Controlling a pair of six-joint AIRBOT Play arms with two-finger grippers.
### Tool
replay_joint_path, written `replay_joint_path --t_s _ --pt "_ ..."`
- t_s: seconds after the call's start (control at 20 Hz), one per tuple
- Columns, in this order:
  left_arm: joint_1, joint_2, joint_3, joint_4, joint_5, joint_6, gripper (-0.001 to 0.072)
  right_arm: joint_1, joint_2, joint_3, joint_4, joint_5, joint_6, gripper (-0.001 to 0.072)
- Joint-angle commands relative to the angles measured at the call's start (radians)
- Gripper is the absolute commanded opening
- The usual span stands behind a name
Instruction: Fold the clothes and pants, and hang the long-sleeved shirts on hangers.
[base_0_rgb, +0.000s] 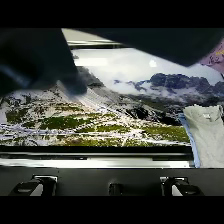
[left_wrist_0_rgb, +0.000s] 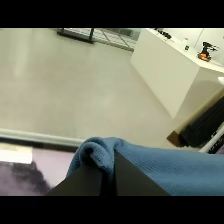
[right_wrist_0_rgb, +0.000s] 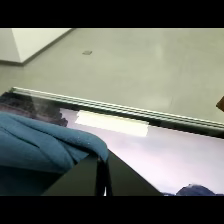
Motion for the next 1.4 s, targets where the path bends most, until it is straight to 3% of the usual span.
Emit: replay_joint_path --t_s 0.0,0.15,0.3,0.5,0.7,0.9,0.95,1.05,1.1,1.25,1.35 --pt "0.001 -0.006 -0.049 -0.001 -0.174 -0.037 0.0016 -0.001 -0.037 -0.052 0.067 0.034 0.068 0.0029" --pt "0.000 -0.113 -0.208 -0.089 -0.261 -0.036 0.0017 0.000 -0.184 -0.171 0.145 0.156 0.171 0.0029" --pt "0.000 -0.262 -0.431 -0.135 -0.234 -0.033 0.0017 0.017 -0.362 -0.326 0.163 0.220 0.152 0.0029" --pt "-0.006 -0.511 -0.634 -0.145 -0.083 -0.034 0.0017 0.097 -0.584 -0.443 0.097 0.074 0.093 0.0029" --pt "-0.005 -0.692 -0.645 -0.183 0.039 -0.033 0.0017 0.131 -0.709 -0.443 0.097 -0.086 0.098 0.0029" --pt "-0.003 -0.704 -0.645 -0.179 0.039 -0.008 0.0026 0.131 -0.710 -0.443 0.068 -0.068 0.128 0.0029" --pt "0.000 -0.685 -0.645 -0.159 0.032 -0.010 0.0158 0.131 -0.706 -0.442 0.051 -0.022 0.127 0.0029" --pt "0.025 -0.631 -0.645 -0.122 0.043 -0.011 0.0636 0.131 -0.693 -0.442 0.002 0.079 0.124 0.0029" --pt "0.051 -0.603 -0.645 -0.116 0.056 -0.010 0.0720 0.131 -0.686 -0.442 -0.021 0.127 0.120 0.0029" --pt "0.170 -0.565 -0.646 -0.133 0.108 -0.009 0.0720 0.131 -0.665 -0.442 -0.083 0.227 0.113 0.0029" --pt "0.229 -0.609 -0.646 -0.248 0.118 0.077 0.0720 0.131 -0.651 -0.442 -0.085 0.229 0.114 0.0029"
